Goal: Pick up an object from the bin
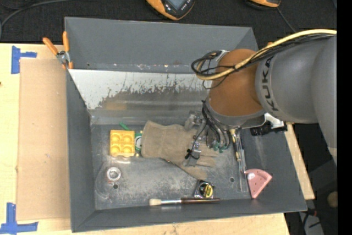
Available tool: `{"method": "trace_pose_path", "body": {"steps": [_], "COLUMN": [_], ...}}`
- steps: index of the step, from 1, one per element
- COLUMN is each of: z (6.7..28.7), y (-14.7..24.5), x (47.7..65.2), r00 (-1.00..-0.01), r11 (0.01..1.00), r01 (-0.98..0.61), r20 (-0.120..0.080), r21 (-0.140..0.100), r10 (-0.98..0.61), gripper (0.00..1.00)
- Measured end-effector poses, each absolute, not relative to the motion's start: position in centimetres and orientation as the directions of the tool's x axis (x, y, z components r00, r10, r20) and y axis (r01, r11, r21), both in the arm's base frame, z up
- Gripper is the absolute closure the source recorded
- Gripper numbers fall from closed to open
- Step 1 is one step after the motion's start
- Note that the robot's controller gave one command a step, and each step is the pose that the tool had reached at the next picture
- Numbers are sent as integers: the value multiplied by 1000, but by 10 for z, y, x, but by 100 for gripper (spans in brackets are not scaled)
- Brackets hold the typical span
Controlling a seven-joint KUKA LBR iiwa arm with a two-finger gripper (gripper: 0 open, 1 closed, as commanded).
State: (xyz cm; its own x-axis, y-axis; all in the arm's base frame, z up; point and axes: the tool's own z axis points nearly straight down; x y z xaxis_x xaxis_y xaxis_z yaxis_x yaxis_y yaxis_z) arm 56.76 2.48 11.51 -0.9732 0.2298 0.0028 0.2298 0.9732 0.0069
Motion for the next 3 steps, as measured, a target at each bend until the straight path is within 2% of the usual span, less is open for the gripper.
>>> {"method": "trace_pose_path", "body": {"steps": [1,2,3], "z": [95,118,98], "y": [14,31,27], "x": [531,557,538], "r00": [-956,-974,-965], "r11": [957,974,965], "r01": [291,227,261], "r20": [28,6,28], "r21": [-8,4,-6], "r10": [291,227,261], "gripper": [0,0,0]}}
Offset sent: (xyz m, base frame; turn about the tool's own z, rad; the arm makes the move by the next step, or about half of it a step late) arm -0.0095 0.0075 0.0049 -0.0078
